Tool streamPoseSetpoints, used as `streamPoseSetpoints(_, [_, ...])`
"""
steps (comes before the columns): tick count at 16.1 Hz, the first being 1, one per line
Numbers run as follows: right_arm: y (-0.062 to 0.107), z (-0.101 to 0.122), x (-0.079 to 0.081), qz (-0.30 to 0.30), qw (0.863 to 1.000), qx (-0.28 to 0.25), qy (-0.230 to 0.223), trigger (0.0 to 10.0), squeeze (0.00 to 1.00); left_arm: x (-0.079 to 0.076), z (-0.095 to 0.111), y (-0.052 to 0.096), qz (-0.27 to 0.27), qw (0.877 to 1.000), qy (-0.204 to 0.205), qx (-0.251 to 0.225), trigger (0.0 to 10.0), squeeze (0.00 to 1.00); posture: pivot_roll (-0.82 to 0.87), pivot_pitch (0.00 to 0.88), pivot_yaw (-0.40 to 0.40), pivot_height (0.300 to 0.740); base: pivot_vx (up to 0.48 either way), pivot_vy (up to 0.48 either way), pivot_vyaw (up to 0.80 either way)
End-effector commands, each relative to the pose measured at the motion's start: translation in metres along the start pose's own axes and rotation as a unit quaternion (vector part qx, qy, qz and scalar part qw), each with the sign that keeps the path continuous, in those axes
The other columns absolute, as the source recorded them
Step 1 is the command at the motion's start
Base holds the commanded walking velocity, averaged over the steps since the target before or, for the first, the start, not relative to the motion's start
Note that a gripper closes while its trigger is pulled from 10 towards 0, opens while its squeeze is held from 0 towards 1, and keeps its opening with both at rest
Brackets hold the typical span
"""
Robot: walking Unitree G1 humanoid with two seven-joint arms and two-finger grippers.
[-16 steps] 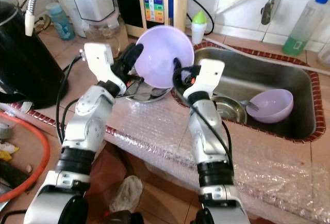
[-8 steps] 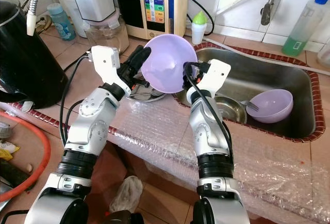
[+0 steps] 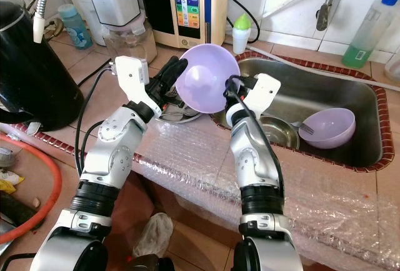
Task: Kitchen organization
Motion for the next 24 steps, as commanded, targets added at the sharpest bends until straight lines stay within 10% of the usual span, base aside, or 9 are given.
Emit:
streamPoseSetpoints(1, [0.0,0.002,-0.014,-0.032,0.999,0.0,-0.019,0.0,0.0,0.007,0.015,0.001,0.011,0.999,-0.014,-0.034,0.0,0.0,-0.05,0.003,0.079,0.74,0.0,0.0,0.0])
streamPoseSetpoints(11, [-0.001,0.002,-0.017,-0.039,0.999,0.005,-0.019,0.0,0.0,0.006,0.008,-0.001,0.015,0.999,-0.024,-0.017,0.2,0.0,-0.06,0.0,0.078,0.74,0.0,0.0,0.0])
streamPoseSetpoints(13, [-0.001,0.001,-0.017,-0.042,0.999,0.006,-0.018,0.0,0.0,0.006,0.009,-0.003,0.015,0.999,-0.027,-0.016,3.3,0.0,-0.07,0.0,0.08,0.74,0.0,0.0,0.0])
streamPoseSetpoints(14, [-0.001,0.001,-0.017,-0.043,0.999,0.006,-0.019,0.0,0.0,0.005,0.012,-0.005,0.01,0.999,-0.03,-0.017,7.7,0.0,-0.06,0.0,0.082,0.74,0.0,0.0,0.0])
streamPoseSetpoints(15, [-0.001,0.003,-0.018,-0.047,0.999,-0.001,-0.024,0.0,0.0,0.003,0.014,-0.006,0.005,0.999,-0.037,-0.014,10.0,0.0,-0.06,0.0,0.082,0.74,0.0,0.0,0.0])
streamPoseSetpoints(16, [-0.001,0.004,-0.019,-0.048,0.998,-0.003,-0.026,0.0,0.0,0.003,0.014,-0.006,0.004,0.999,-0.041,-0.012,10.0,1.0,-0.06,0.0,0.082,0.74,0.0,0.0,0.0])
streamPoseSetpoints(24, [-0.005,0.033,-0.055,-0.156,0.985,-0.066,-0.005,0.0,0.0,-0.005,0.012,-0.005,-0.023,0.998,-0.058,0.003,10.0,1.0,-0.05,0.0,0.076,0.74,0.0,0.0,0.0])
Point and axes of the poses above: a point about 5 cm out from each wrist's last joint towards the gripper, its own y axis pointing back from the gripper into the wrist, its own z axis along the axis of the wrist's last joint, x = y × z, the point moved 1 cm from there along -y, pointing out of the wrist towards the gripper, and after that the axes turned 9 degrees about y, right-handed, at the moved point
